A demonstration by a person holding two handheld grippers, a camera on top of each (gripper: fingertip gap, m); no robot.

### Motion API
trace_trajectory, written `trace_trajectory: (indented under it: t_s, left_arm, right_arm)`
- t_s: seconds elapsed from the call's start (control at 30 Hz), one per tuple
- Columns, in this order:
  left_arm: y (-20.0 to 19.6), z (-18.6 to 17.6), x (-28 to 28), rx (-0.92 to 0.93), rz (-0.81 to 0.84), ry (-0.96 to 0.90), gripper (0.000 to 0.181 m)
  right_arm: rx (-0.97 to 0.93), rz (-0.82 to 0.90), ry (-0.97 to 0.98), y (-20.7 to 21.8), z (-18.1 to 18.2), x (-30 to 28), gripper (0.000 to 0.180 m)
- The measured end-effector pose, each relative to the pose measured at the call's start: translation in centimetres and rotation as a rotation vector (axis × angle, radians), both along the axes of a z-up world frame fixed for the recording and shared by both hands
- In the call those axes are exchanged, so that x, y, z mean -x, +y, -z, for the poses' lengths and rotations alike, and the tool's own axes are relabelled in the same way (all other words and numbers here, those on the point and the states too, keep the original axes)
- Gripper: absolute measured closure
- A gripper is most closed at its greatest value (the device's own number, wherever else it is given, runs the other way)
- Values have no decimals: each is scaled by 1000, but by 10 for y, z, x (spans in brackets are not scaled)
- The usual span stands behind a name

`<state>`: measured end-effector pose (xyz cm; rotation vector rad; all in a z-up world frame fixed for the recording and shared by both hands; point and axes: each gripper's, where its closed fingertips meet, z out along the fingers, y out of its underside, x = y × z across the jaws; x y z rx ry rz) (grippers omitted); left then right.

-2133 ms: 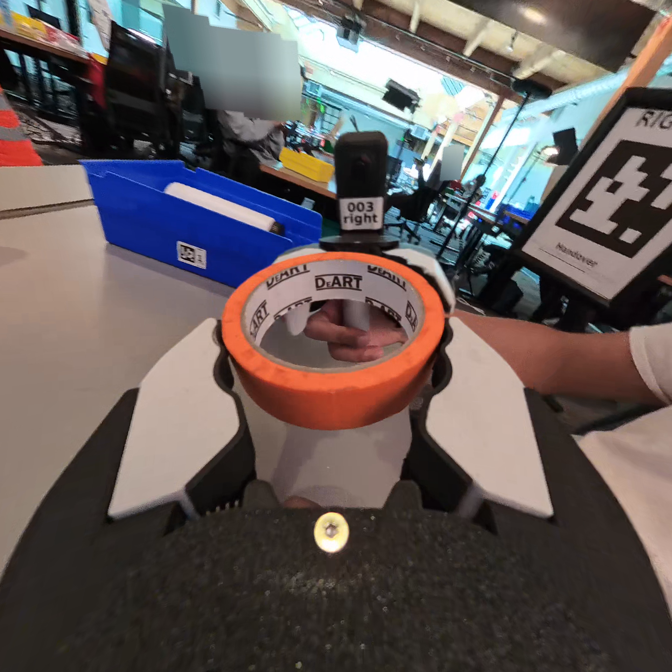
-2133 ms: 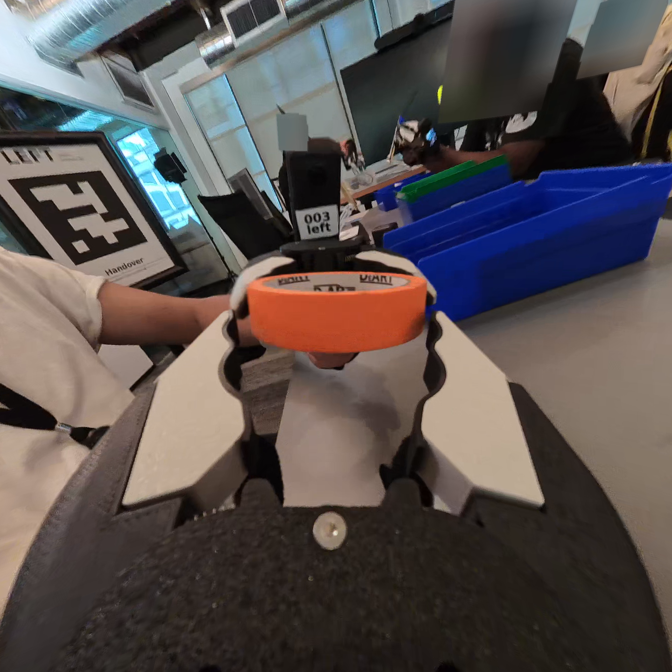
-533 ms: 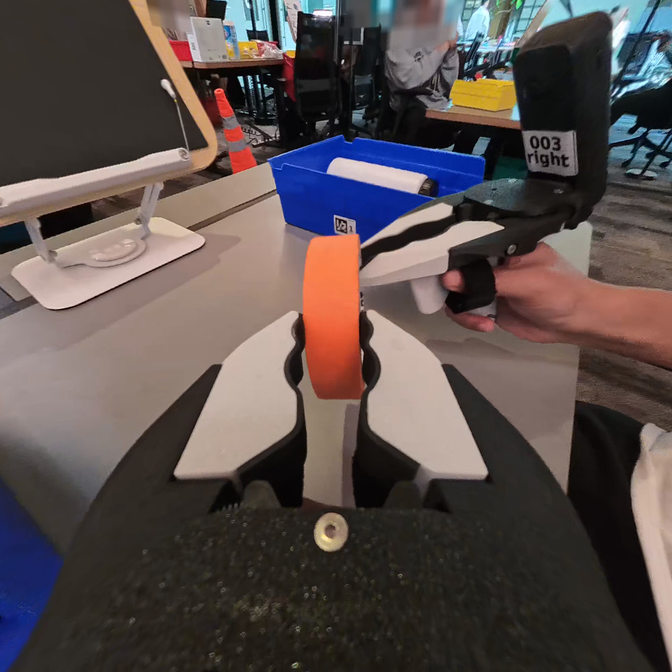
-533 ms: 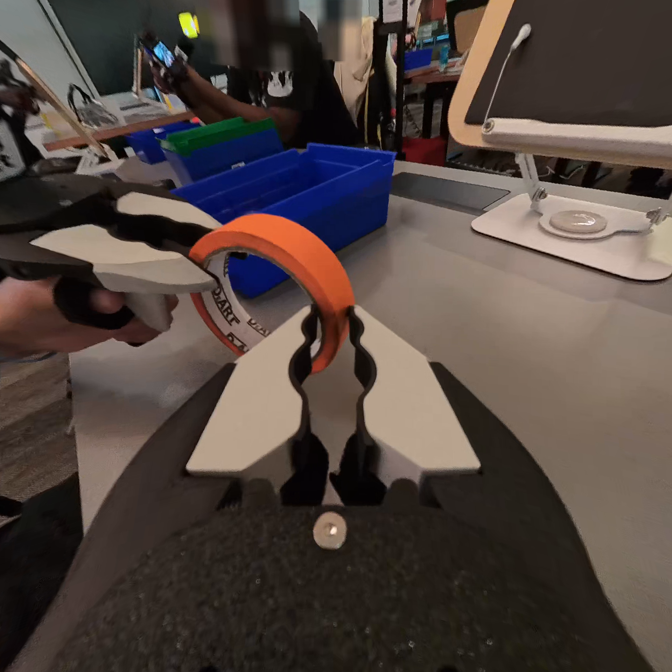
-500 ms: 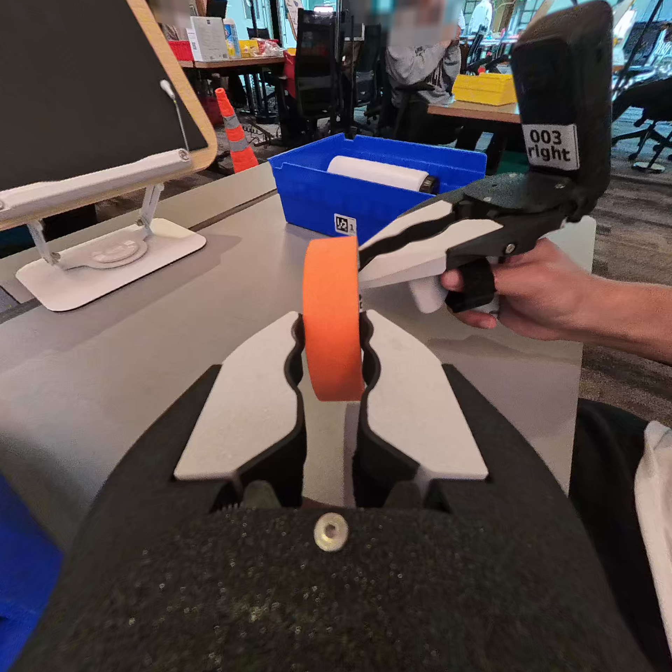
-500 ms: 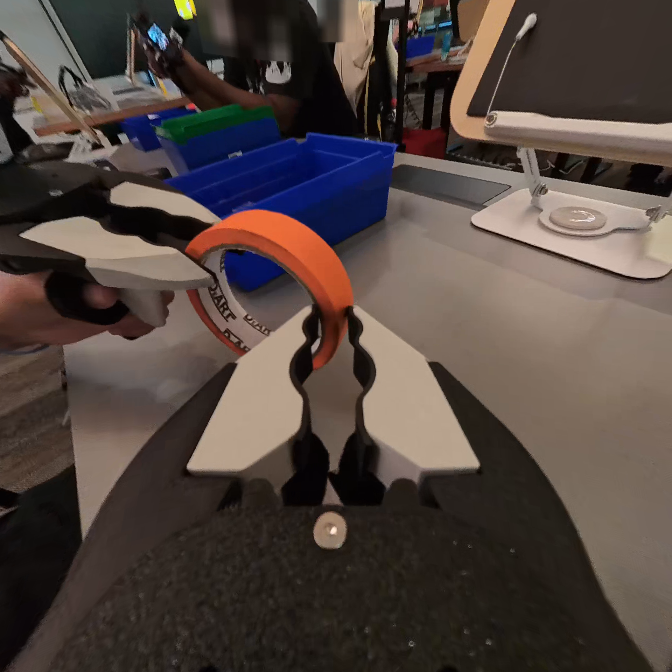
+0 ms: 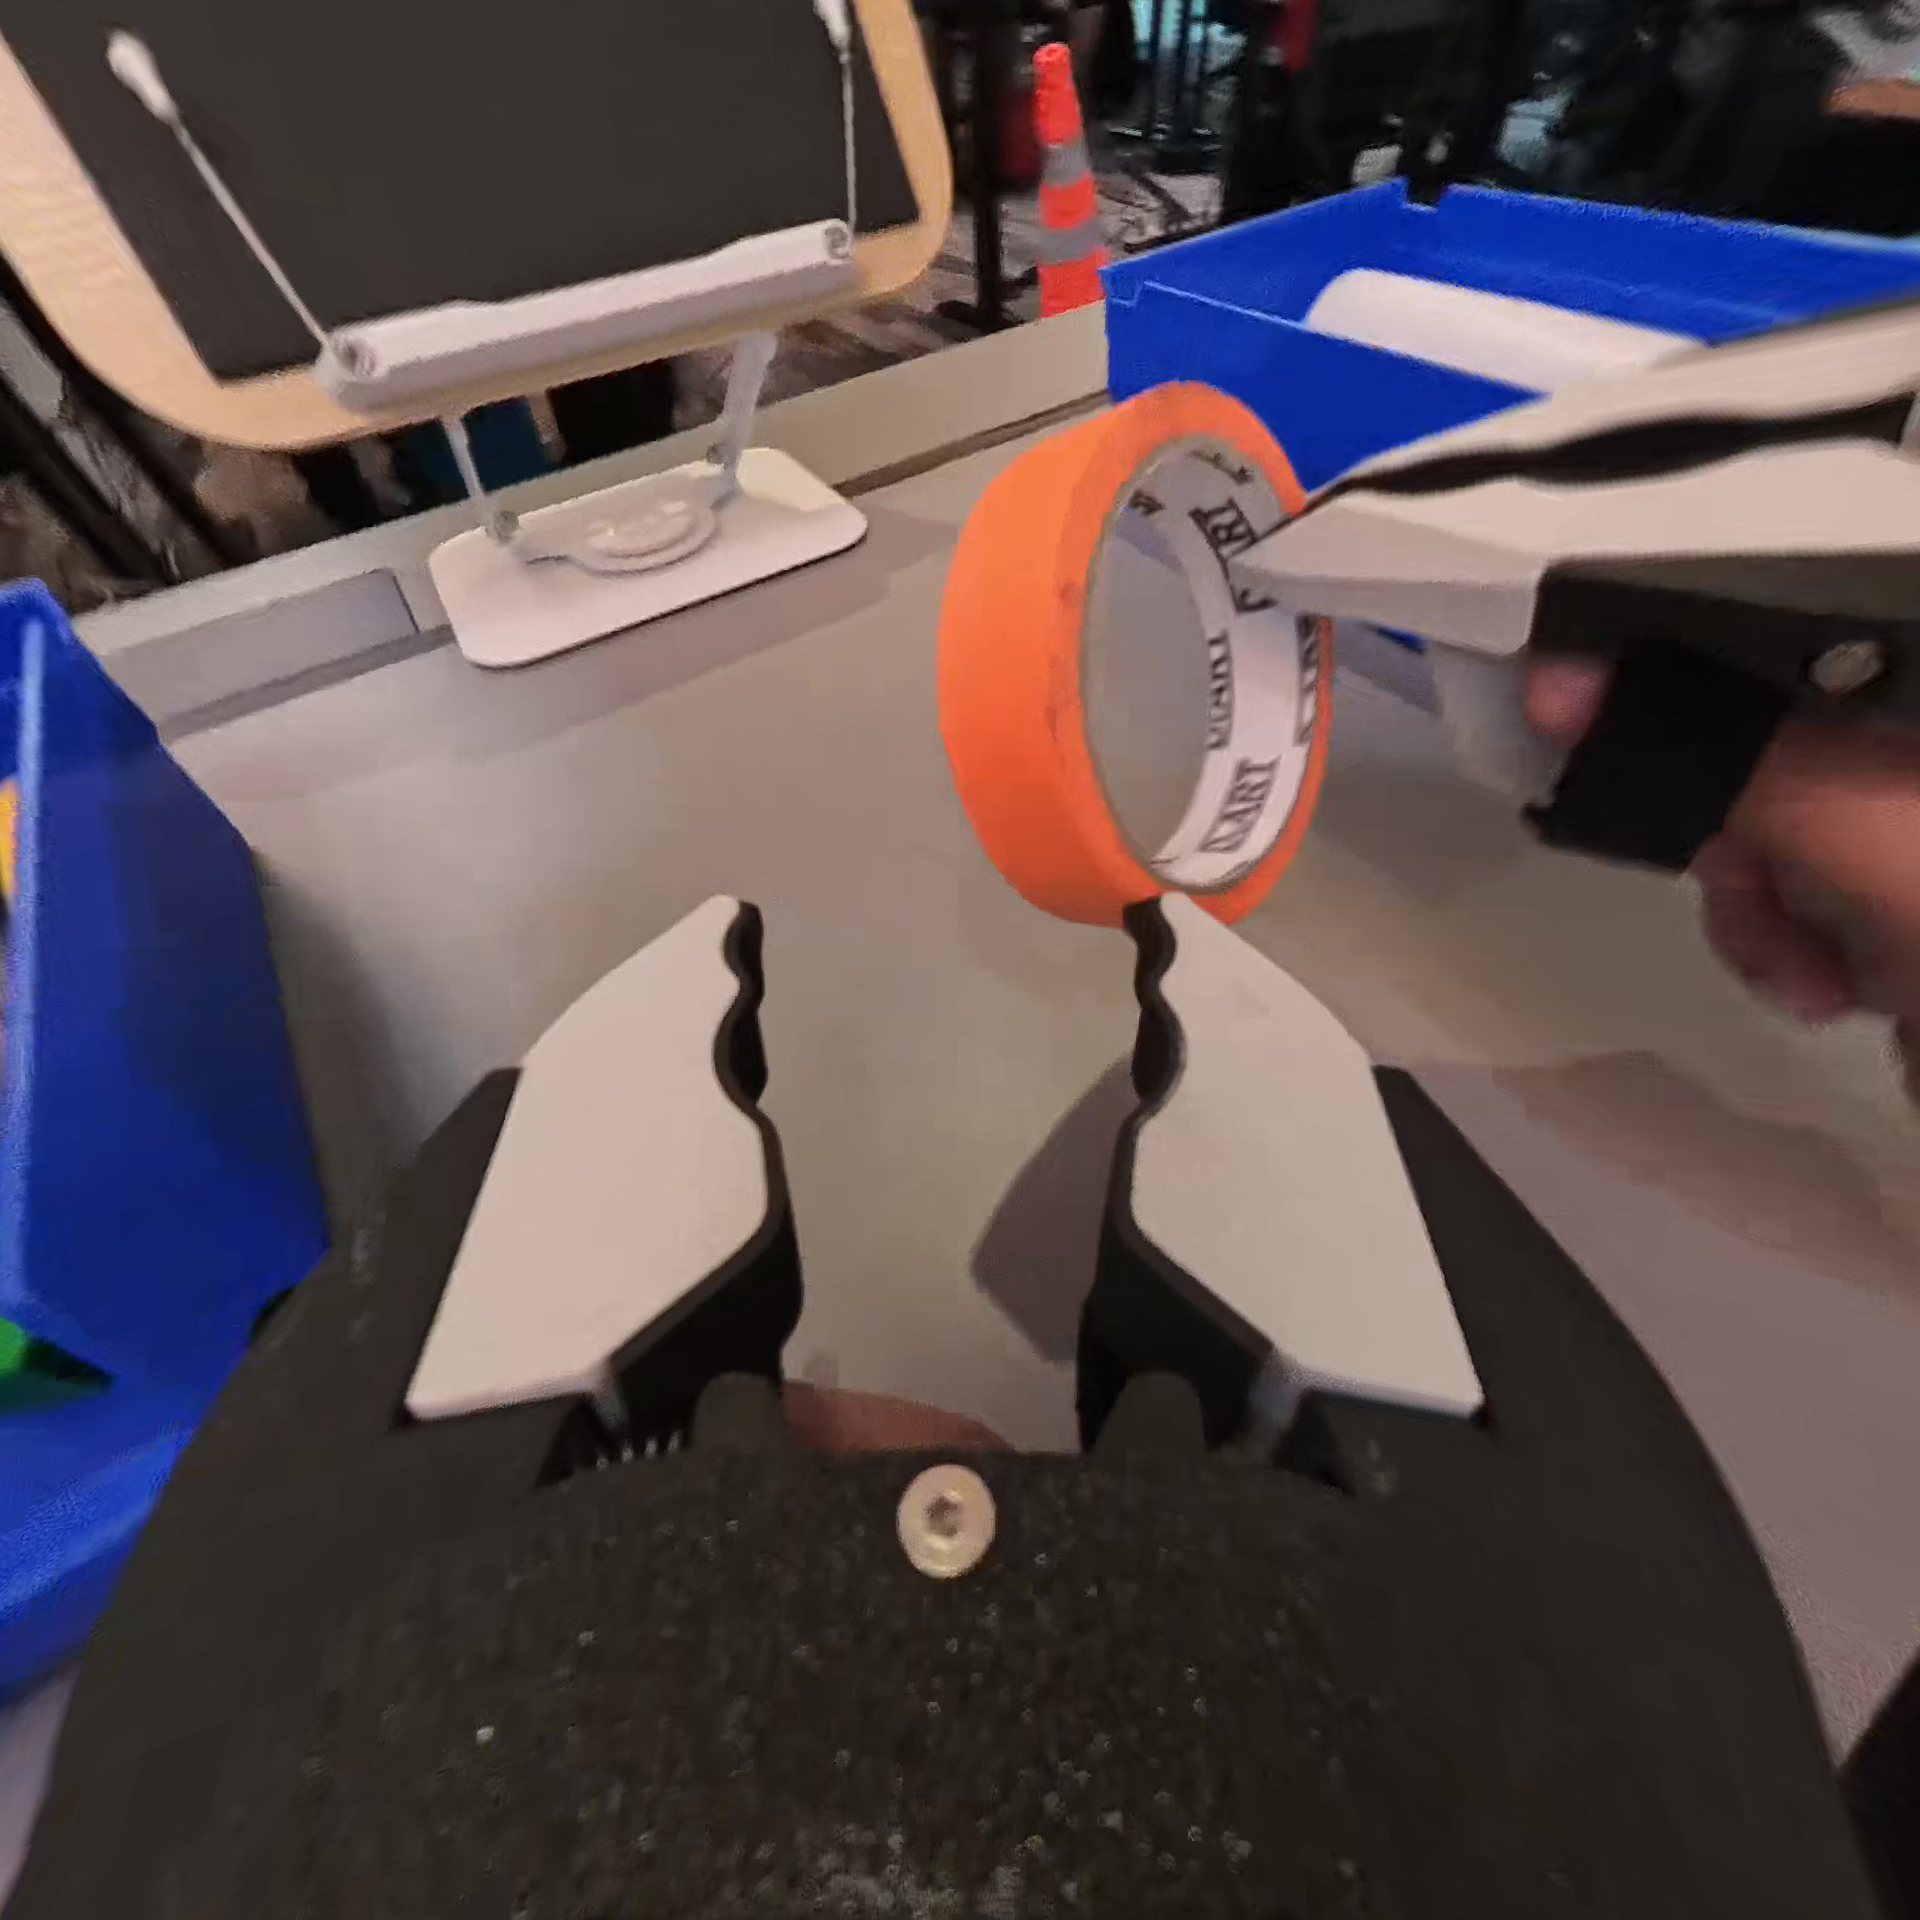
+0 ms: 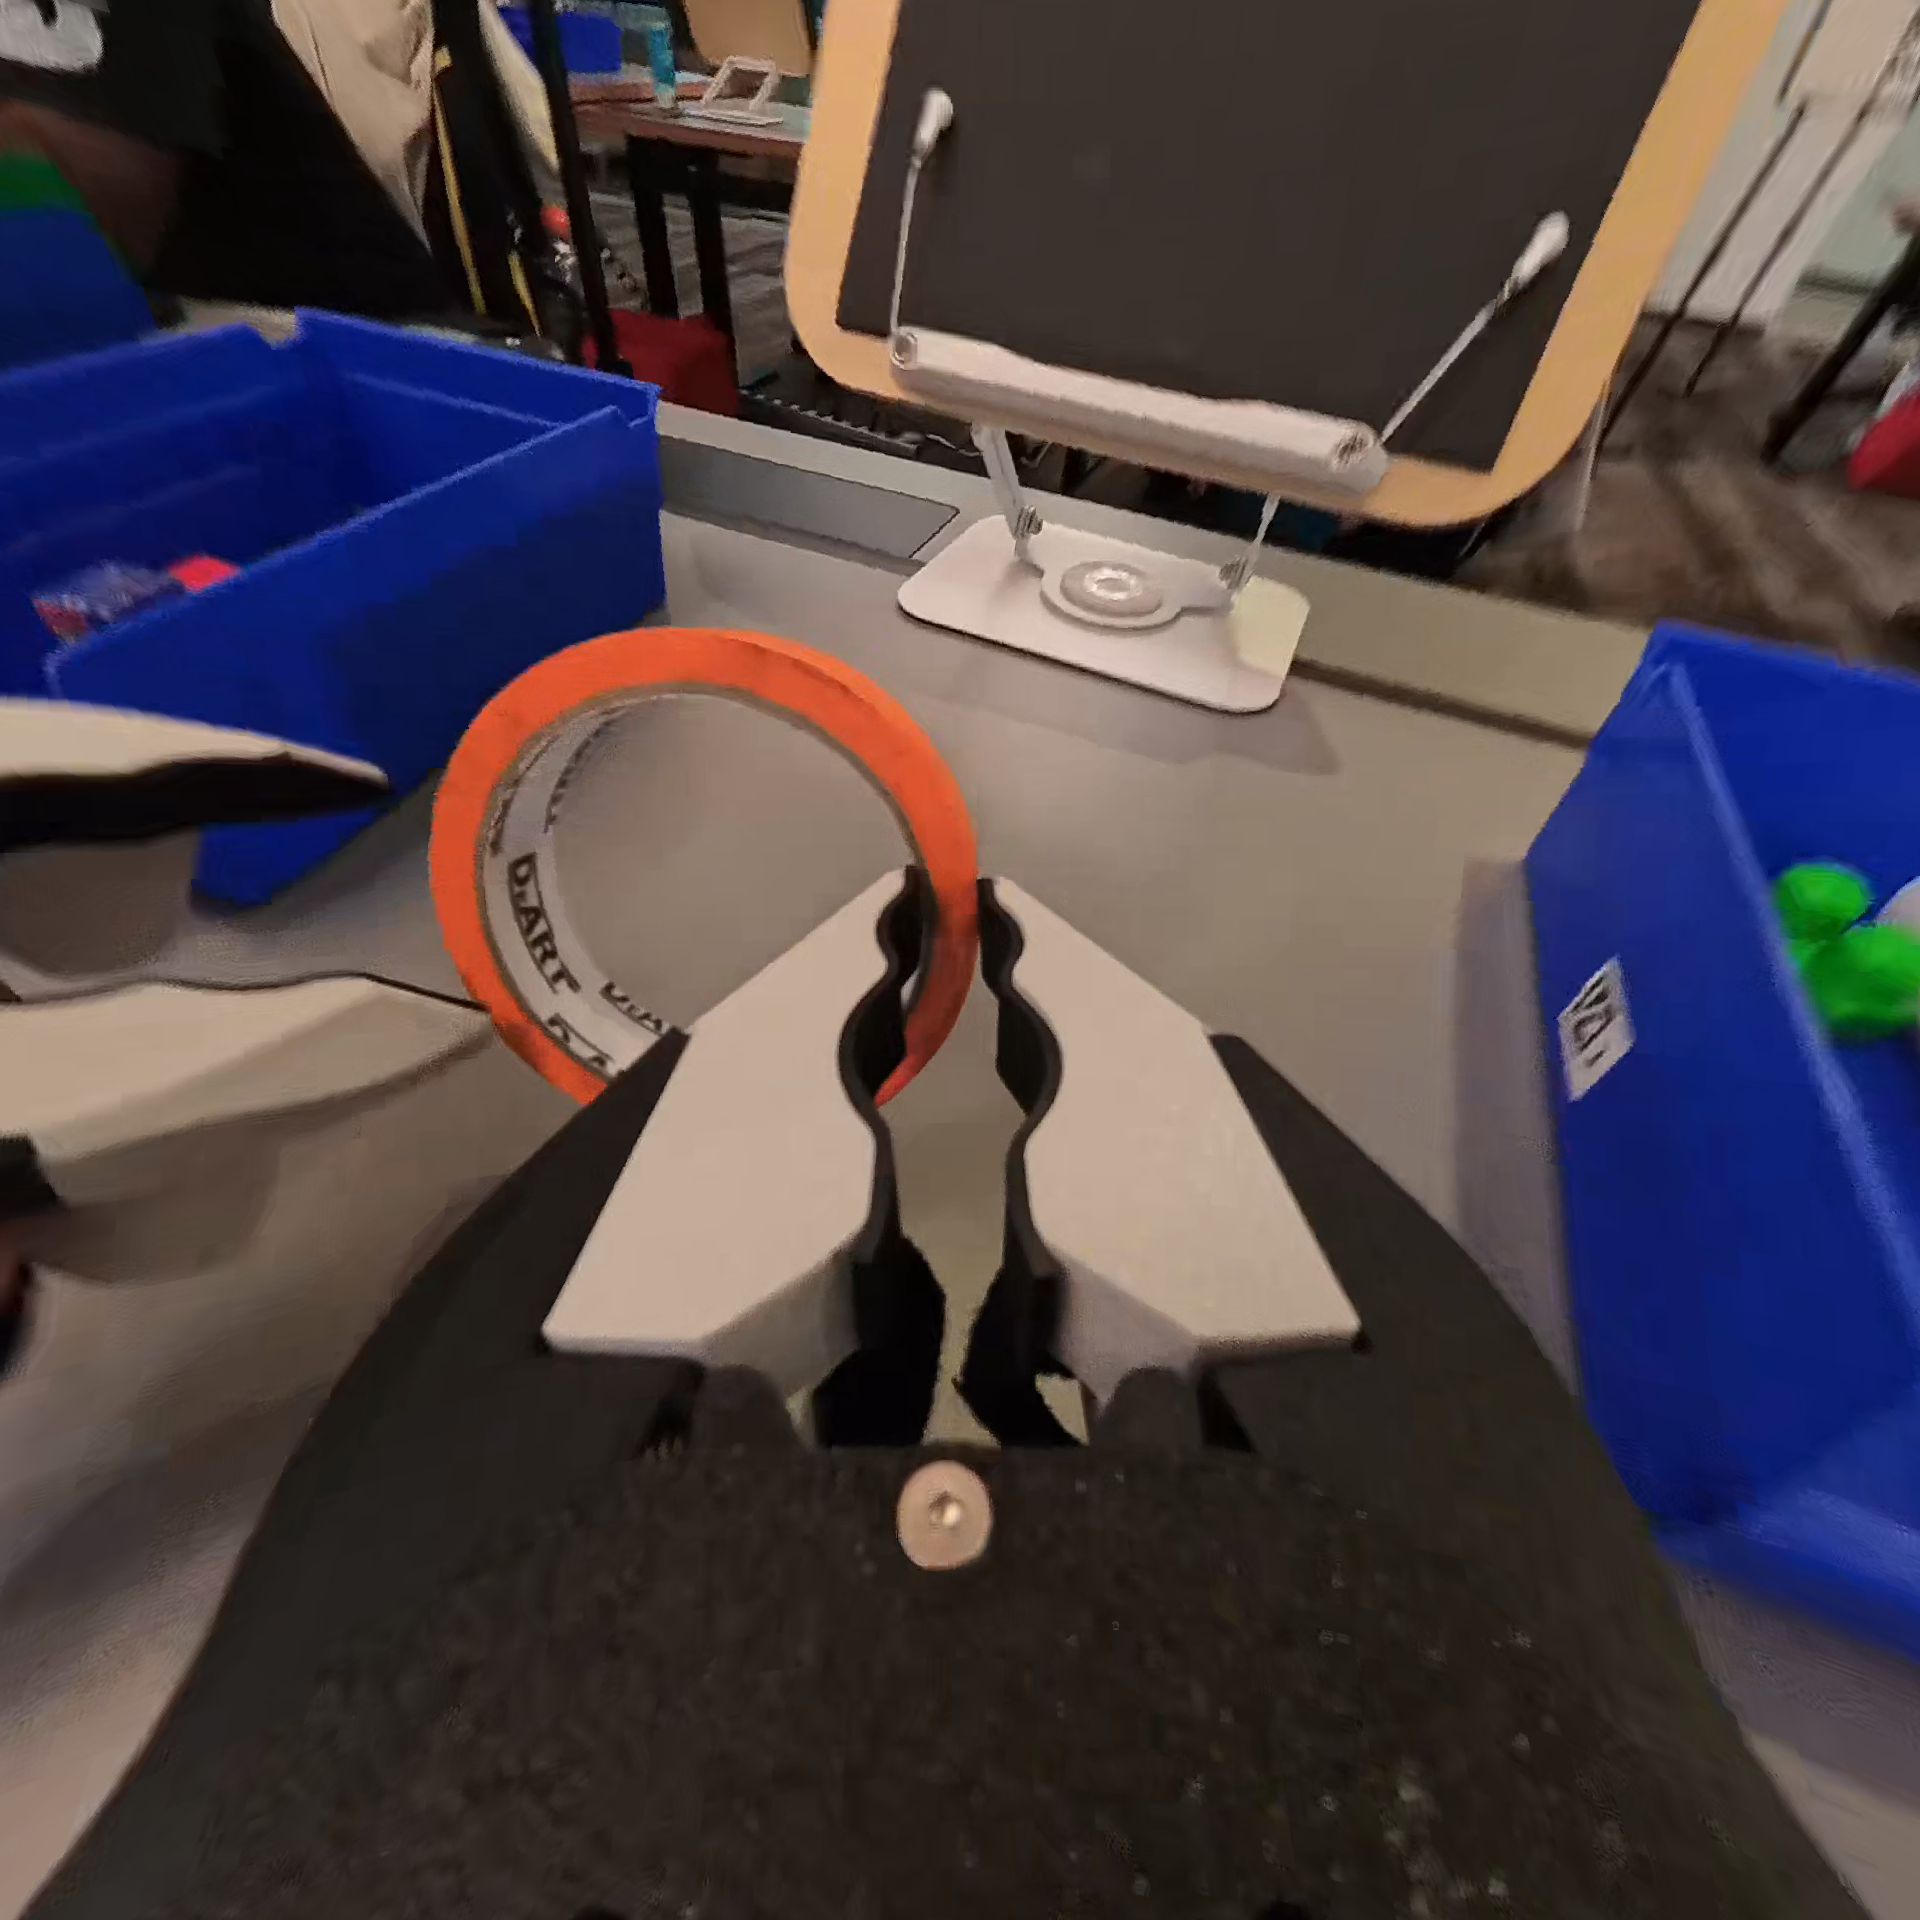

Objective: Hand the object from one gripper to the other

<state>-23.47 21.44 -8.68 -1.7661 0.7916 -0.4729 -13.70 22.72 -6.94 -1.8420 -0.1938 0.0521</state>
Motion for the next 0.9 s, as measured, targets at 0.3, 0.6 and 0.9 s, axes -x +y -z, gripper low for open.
trace_trajectory:
  t_s: [0.3, 0.6, 0.9]
  left_arm:
    - [23, -1, -7, -59, -146, -27, 157]
    - [57, 11, 24, 135, -123, -141, 170]
    - [9, -31, -13, 544, 498, -657, 170]
  right_arm:
    - [23, 21, 186, 0, 20, 20, 169]
    - [-126, -377, 325, -25, -25, 69, 152]
    - [82, -1110, 757, -91, -41, 68, 129]
